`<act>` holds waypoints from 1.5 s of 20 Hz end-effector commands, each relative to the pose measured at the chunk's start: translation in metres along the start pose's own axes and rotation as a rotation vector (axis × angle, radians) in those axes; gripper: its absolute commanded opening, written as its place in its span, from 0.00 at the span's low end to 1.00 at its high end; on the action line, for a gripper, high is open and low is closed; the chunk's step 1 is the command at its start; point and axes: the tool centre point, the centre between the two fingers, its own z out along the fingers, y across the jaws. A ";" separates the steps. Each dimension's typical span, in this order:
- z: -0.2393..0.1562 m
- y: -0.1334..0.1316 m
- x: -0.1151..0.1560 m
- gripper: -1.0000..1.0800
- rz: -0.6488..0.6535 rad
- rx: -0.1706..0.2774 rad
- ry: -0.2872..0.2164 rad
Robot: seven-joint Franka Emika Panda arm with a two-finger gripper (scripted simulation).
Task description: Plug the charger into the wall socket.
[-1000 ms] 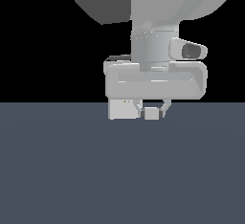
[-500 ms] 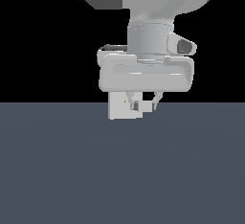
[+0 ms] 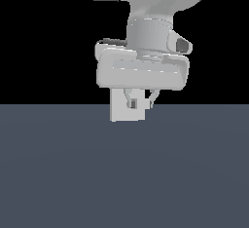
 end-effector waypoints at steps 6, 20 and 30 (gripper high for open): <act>-0.002 -0.003 0.001 0.00 -0.037 0.013 -0.002; 0.001 -0.004 0.008 0.00 -0.033 0.011 -0.003; 0.012 -0.005 0.041 0.00 -0.033 0.011 -0.003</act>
